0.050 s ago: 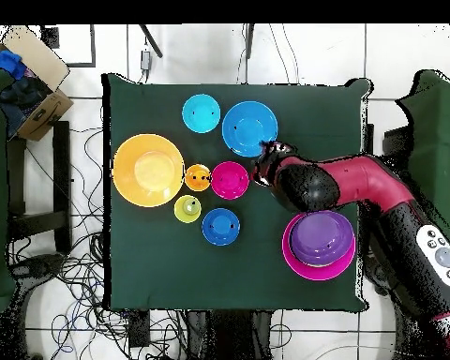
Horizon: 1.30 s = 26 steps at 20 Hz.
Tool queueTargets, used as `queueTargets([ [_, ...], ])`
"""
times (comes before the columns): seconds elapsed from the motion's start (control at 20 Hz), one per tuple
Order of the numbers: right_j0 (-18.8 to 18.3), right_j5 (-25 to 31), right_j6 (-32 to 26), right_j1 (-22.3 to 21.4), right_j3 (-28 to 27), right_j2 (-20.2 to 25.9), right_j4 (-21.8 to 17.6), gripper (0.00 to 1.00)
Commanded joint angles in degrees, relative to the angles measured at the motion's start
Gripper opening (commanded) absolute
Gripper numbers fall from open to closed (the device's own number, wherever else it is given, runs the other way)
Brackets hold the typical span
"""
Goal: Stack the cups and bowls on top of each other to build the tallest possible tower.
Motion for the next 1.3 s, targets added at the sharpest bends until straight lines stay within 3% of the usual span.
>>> queueTargets([
  [0.05, 1.2, -3.3, -8.3, -0.4, 0.2, -2.0, -7.3, 1.00],
  [0.5, -0.3, -12.1, -7.0, 1.8, 0.6, -0.5, -11.9, 1.00],
  [0.75, -2.2, -14.0, -7.6, 3.9, 1.6, 1.7, -10.7, 1.00],
  [1.05, -5.3, -17.5, -10.0, 9.9, 2.1, 4.6, -11.3, 1.00],
  [1.3, -7.5, -15.8, -14.0, 13.2, 2.3, 6.6, -10.8, 1.00],
])
